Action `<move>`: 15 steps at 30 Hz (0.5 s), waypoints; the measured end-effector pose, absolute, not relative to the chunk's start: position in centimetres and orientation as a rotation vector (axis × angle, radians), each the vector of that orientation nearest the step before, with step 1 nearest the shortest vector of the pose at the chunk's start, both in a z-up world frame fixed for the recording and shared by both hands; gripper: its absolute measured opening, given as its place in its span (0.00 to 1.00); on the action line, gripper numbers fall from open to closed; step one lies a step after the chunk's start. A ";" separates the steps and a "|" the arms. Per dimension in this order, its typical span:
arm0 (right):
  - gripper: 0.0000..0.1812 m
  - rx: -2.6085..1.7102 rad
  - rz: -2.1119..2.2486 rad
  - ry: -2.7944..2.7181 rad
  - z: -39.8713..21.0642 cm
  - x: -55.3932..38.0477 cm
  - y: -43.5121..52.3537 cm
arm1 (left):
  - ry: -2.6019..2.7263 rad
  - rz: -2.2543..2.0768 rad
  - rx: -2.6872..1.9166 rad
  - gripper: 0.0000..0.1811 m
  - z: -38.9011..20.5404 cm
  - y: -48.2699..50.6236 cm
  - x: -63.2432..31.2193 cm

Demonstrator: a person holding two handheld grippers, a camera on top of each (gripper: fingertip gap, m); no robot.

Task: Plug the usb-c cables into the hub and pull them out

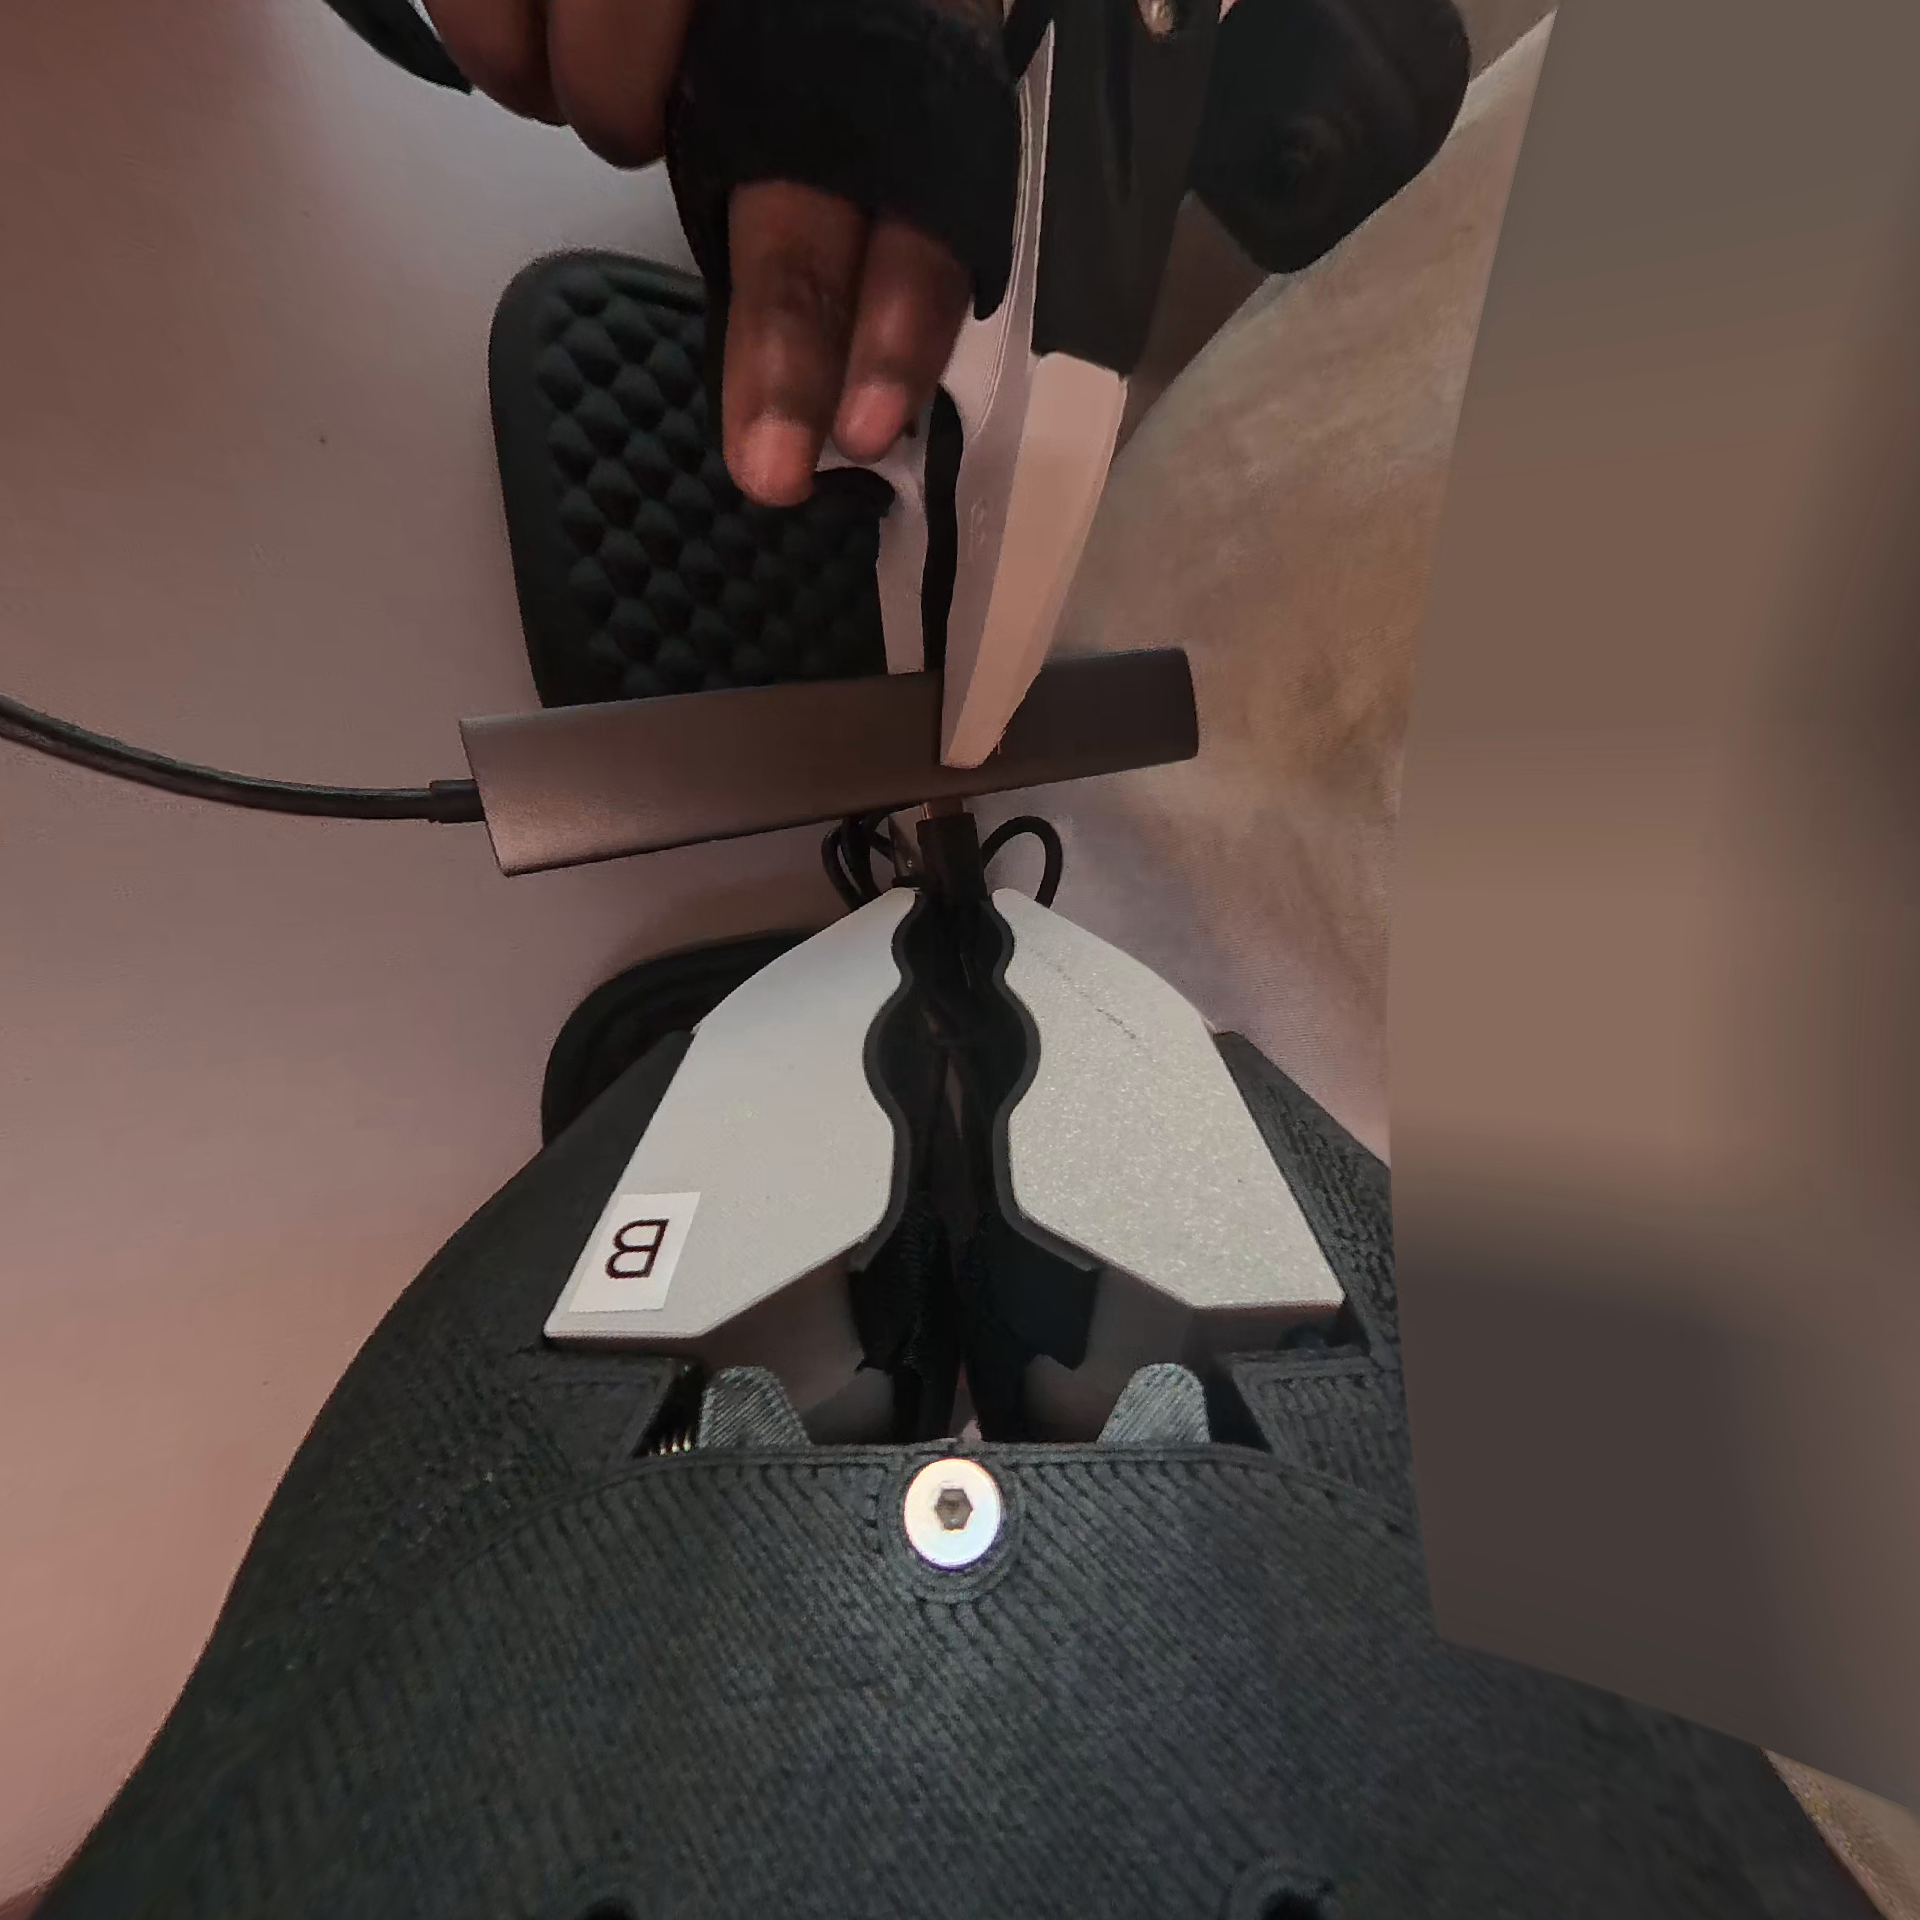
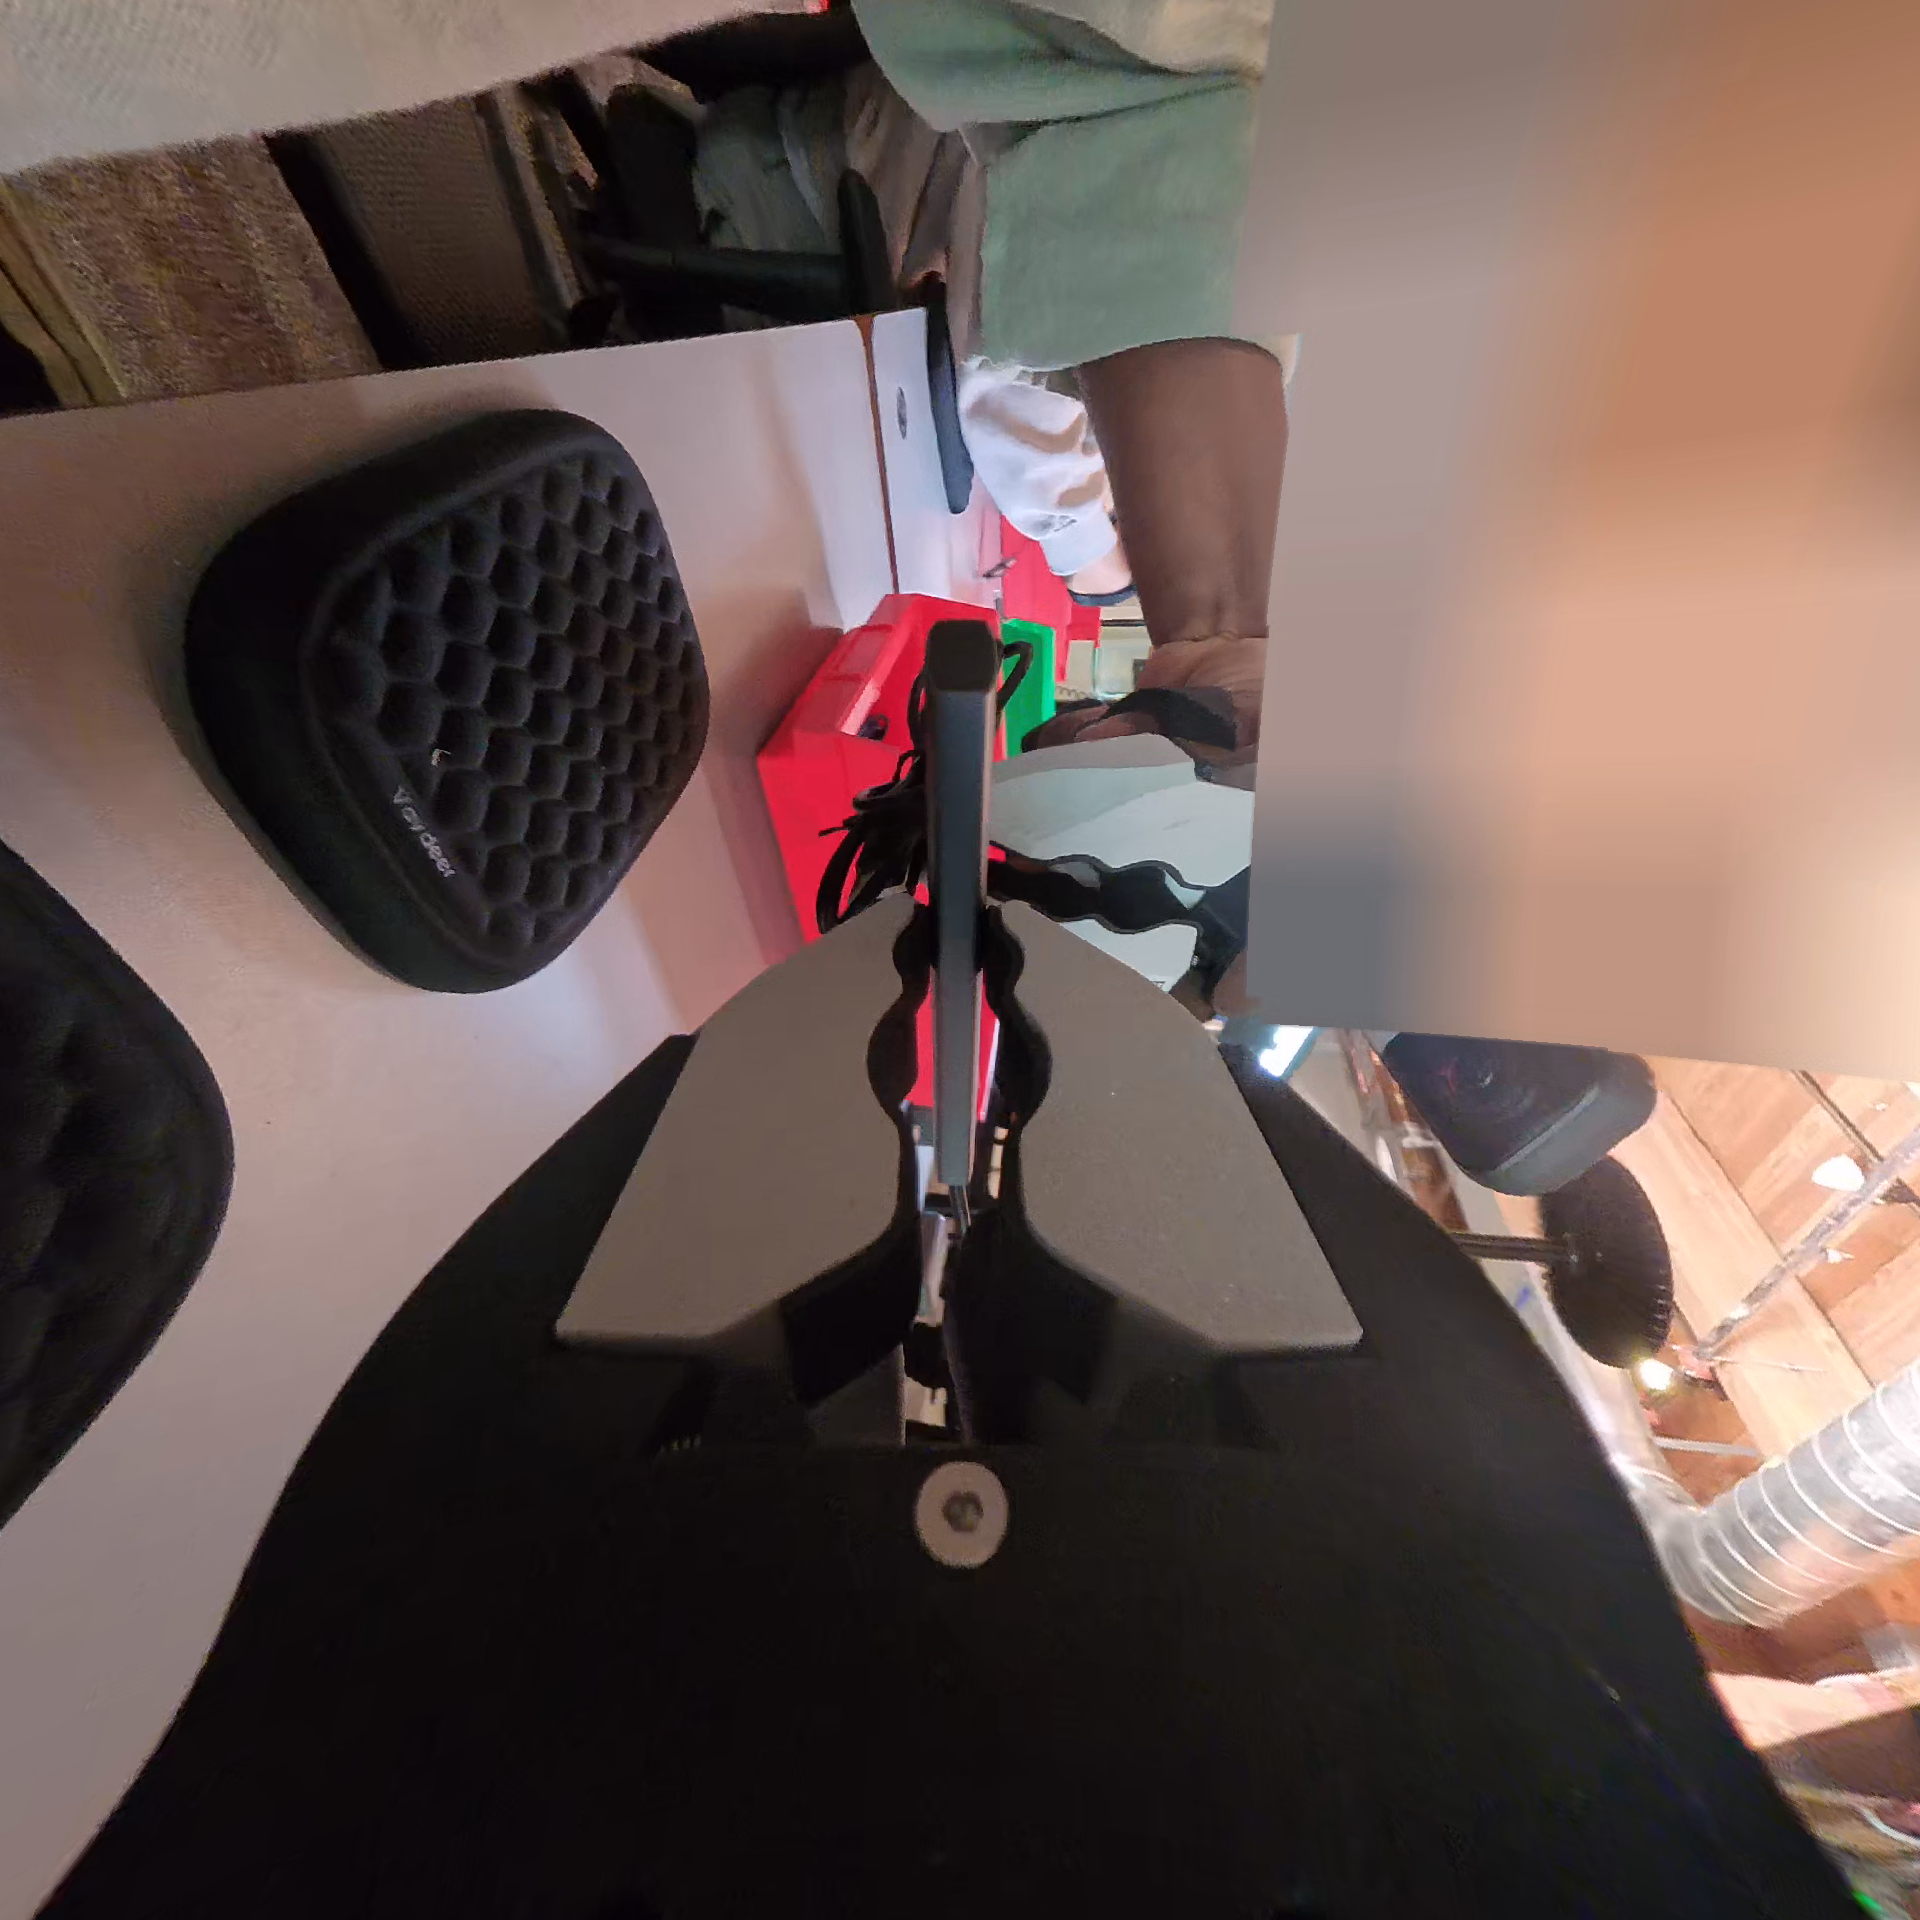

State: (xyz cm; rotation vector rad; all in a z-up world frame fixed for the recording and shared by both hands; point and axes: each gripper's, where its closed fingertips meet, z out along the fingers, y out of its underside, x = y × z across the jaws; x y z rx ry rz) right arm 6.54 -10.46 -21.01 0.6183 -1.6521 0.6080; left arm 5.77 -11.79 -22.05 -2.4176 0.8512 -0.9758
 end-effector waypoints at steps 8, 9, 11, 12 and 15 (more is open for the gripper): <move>0.05 0.653 0.674 -1.741 -22.3 7.0 -11.0 | 0.890 -1.023 -2.404 0.03 -23.4 -12.2 6.2; 0.05 0.662 0.681 -1.748 -22.5 7.0 -11.1 | 0.900 -1.025 -2.410 0.03 -23.6 -12.3 6.3; 0.05 0.679 0.710 -1.759 -22.5 7.3 -11.3 | 0.932 -1.043 -2.405 0.02 -23.6 -12.5 6.5; 0.05 0.692 0.718 -1.772 -22.6 7.3 -11.5 | 0.958 -1.030 -2.410 0.02 -23.8 -12.6 6.5; 0.05 0.750 0.714 -1.794 -23.4 7.6 -12.0 | 1.003 -0.999 -2.437 0.03 -24.7 -12.8 6.7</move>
